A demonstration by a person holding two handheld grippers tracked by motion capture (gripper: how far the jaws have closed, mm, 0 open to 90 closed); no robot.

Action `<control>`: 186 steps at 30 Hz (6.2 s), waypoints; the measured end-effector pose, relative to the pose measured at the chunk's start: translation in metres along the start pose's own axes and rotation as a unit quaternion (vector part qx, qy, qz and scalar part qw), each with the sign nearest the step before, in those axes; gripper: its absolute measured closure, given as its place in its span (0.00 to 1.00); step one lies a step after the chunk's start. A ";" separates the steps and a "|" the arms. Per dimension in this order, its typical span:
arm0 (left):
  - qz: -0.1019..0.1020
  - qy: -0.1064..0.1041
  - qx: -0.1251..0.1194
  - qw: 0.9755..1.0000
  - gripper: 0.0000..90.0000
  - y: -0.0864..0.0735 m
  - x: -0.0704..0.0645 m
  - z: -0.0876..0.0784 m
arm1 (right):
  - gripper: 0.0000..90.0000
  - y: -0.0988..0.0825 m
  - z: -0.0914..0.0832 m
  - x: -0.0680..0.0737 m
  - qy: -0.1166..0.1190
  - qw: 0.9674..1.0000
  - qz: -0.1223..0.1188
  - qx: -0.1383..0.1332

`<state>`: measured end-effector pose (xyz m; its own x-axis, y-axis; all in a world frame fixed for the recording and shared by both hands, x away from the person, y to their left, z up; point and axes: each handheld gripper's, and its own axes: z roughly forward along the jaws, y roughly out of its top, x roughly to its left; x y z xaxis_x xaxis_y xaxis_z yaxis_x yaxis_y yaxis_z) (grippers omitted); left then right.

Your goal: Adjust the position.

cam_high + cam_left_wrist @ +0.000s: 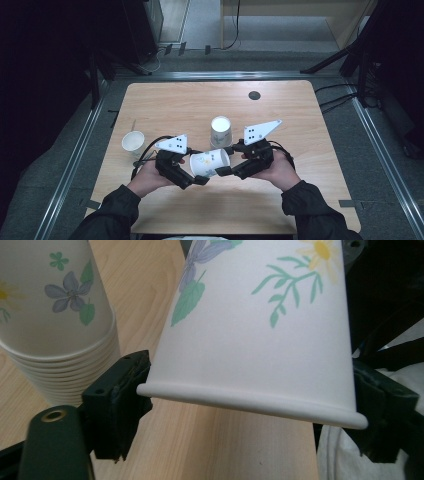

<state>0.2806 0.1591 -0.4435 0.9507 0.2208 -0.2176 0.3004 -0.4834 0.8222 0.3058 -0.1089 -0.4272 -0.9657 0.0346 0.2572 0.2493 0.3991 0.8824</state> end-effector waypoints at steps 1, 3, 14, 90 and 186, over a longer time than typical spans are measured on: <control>0.000 0.000 -0.003 1.000 0.23 0.000 0.000 0.000 | 0.40 0.000 0.000 0.000 0.000 1.000 -0.002 -0.002; 0.004 0.000 -0.002 1.000 0.24 0.000 0.000 -0.001 | 0.40 0.001 0.001 0.000 0.001 1.000 0.000 -0.003; 0.013 0.011 0.010 1.000 0.28 0.002 0.000 -0.007 | 0.31 0.000 0.004 0.002 -0.013 1.000 -0.009 0.001; 0.052 0.023 0.189 0.980 0.15 0.011 0.007 0.023 | 0.38 -0.027 0.034 0.001 -0.058 0.987 -0.046 0.144; 0.033 0.048 0.142 0.988 0.14 0.022 0.000 0.010 | 0.37 -0.032 0.045 -0.001 -0.051 0.991 -0.043 0.118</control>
<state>0.2882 0.1403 -0.4311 0.9613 0.2543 -0.1061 0.2607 -0.7147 0.6490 0.2955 -0.0807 -0.4739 -0.9879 0.0789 0.1336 0.1540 0.6072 0.7795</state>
